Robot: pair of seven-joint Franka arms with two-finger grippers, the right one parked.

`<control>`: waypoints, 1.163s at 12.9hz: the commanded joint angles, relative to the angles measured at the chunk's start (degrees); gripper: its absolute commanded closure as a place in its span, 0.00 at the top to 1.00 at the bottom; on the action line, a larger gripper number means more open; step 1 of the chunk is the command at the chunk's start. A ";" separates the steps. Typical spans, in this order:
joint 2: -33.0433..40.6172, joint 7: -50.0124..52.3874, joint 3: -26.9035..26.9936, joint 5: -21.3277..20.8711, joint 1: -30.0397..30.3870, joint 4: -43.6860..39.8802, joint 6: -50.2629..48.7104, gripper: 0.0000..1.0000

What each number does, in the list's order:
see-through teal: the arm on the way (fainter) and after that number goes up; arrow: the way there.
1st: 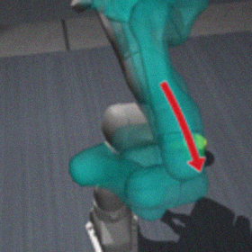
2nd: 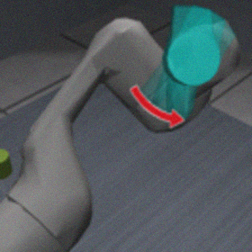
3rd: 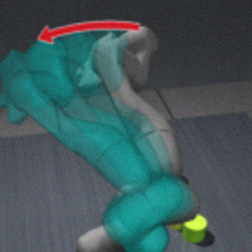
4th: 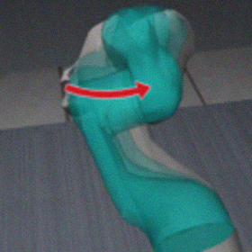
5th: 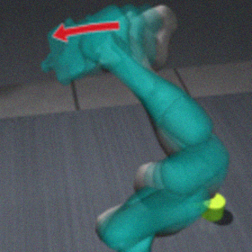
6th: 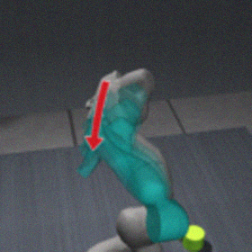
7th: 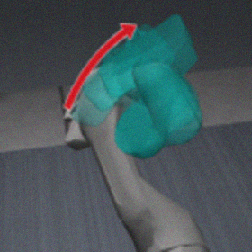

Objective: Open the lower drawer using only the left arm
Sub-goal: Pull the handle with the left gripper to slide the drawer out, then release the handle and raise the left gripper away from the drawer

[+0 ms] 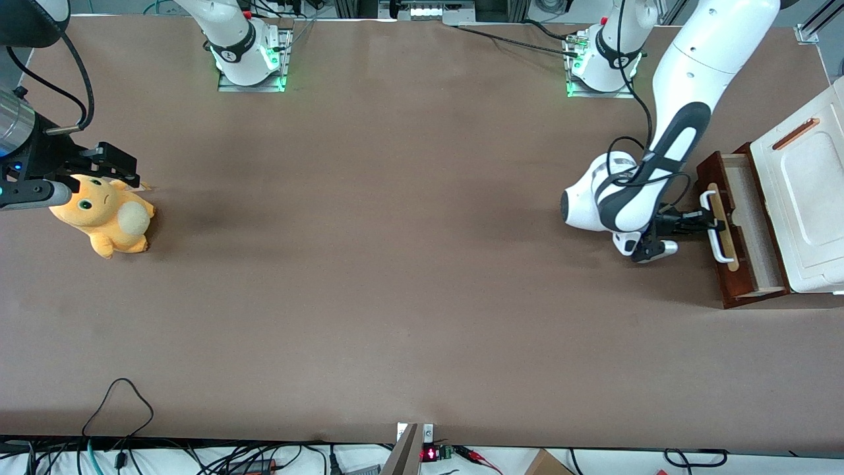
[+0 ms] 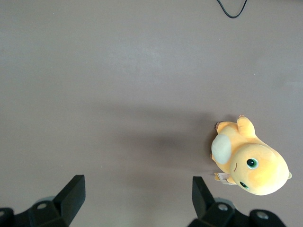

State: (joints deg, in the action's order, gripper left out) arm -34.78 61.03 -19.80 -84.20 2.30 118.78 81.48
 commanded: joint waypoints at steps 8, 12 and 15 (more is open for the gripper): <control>-0.65 -2.49 -3.32 -1.84 -2.57 -3.55 2.45 0.99; 2.77 -8.08 -3.32 8.66 -2.30 -8.89 4.38 0.99; 9.44 -19.77 -2.97 26.12 -2.21 -14.96 11.75 1.00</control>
State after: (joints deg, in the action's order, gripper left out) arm -30.86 48.89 -23.10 -67.69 -0.19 106.55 89.55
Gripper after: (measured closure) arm 0.000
